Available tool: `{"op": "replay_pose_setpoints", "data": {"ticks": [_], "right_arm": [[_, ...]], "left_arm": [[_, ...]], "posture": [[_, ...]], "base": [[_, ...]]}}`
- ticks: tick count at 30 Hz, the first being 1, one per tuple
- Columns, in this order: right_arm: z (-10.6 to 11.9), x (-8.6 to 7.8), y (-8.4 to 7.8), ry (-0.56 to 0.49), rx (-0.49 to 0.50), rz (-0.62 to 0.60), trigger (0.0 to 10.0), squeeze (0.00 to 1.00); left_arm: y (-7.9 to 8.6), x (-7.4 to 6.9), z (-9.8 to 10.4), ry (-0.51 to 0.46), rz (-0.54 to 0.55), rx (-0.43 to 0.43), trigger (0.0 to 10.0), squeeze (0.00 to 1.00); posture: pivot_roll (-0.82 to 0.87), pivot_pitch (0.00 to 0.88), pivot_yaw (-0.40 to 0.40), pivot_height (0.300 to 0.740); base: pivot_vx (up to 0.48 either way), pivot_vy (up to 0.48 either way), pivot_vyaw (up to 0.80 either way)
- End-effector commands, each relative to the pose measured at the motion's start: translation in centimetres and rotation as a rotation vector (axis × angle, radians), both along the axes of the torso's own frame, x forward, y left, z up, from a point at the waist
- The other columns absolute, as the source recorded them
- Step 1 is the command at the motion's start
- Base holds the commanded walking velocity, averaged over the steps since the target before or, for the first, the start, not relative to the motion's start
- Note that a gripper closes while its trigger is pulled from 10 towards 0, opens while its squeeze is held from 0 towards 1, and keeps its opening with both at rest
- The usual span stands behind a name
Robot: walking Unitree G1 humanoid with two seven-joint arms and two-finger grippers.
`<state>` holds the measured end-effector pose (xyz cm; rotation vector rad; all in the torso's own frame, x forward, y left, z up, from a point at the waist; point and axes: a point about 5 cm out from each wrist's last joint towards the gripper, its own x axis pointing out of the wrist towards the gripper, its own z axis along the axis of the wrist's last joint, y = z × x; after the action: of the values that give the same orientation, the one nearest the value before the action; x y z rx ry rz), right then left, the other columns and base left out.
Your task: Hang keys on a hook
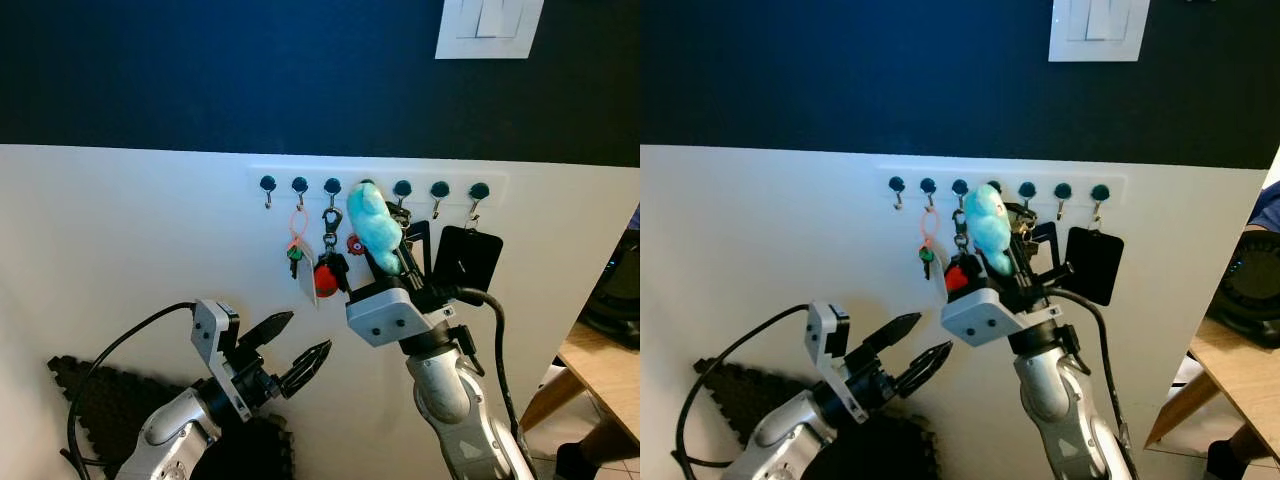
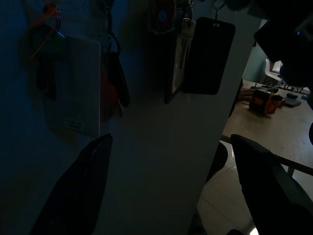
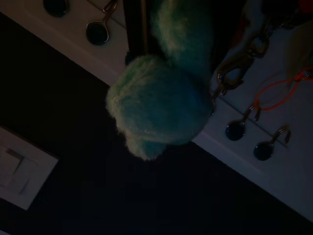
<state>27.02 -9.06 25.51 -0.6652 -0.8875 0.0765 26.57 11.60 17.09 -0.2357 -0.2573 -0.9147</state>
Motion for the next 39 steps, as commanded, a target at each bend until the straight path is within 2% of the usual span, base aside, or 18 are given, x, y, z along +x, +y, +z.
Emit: {"op": "replay_pose_setpoints", "data": {"ticks": [1,13,23,39], "right_arm": [[0.1,-0.4,0.2,-0.013,-0.007,0.01,10.0,0.0],[0.0,0.1,-0.1,0.0,-0.006,-0.031,10.0,0.0],[0.1,-0.4,-0.4,-0.031,-0.006,-0.062,10.0,0.0],[-0.3,1.8,0.1,0.015,-0.07,-0.055,10.0,0.0]], "left_arm": [[0.3,0.1,0.3,0.001,0.007,-0.022,10.0,0.0],[0.4,0.1,0.3,0.013,0.008,-0.022,10.0,0.0],[0.4,0.1,0.3,0.02,0.002,-0.022,10.0,0.0],[0.5,0.3,0.0,0.032,0.019,-0.019,10.0,0.0]], "posture": [[0.06,0.045,0.032,0.74],[0.06,0.046,0.032,0.74],[0.06,0.044,0.031,0.74],[0.06,0.046,0.033,0.74]], "base": [[0.0,0.0,0.0],[0.0,0.0,0.0],[0.0,0.0,0.0],[0.0,0.0,0.0]]}}
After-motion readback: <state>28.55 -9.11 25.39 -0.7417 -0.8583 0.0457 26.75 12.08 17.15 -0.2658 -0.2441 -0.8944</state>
